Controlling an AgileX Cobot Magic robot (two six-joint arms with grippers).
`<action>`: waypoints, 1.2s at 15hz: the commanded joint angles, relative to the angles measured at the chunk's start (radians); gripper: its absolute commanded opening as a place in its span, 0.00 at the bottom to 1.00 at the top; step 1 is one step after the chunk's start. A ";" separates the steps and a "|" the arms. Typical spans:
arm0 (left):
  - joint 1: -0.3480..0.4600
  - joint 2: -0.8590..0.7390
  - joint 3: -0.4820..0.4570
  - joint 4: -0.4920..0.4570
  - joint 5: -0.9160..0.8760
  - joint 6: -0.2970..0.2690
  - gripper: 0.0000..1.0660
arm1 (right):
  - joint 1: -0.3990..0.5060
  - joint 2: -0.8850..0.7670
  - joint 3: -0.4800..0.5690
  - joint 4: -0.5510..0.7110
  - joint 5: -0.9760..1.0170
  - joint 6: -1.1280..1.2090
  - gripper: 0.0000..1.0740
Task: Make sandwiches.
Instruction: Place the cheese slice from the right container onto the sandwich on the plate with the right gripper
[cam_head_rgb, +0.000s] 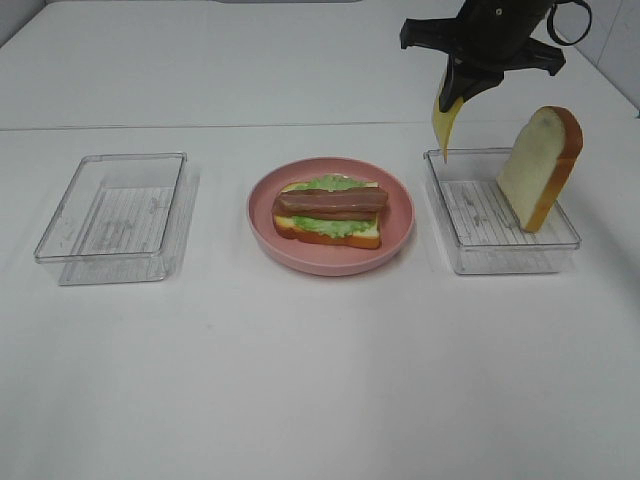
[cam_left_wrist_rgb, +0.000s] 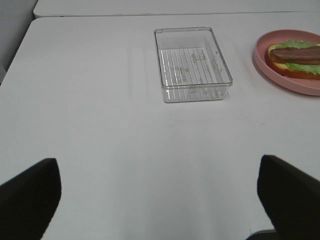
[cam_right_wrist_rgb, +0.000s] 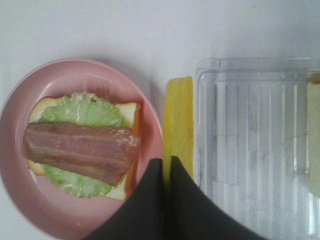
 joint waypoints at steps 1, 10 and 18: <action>-0.007 -0.023 0.002 -0.010 -0.010 0.000 0.94 | 0.002 -0.056 0.087 0.098 -0.030 -0.031 0.00; -0.007 -0.023 0.002 -0.010 -0.010 0.000 0.94 | 0.098 -0.101 0.472 1.031 -0.283 -0.695 0.00; -0.007 -0.023 0.002 -0.010 -0.010 0.000 0.94 | 0.113 0.077 0.361 1.110 -0.358 -0.765 0.00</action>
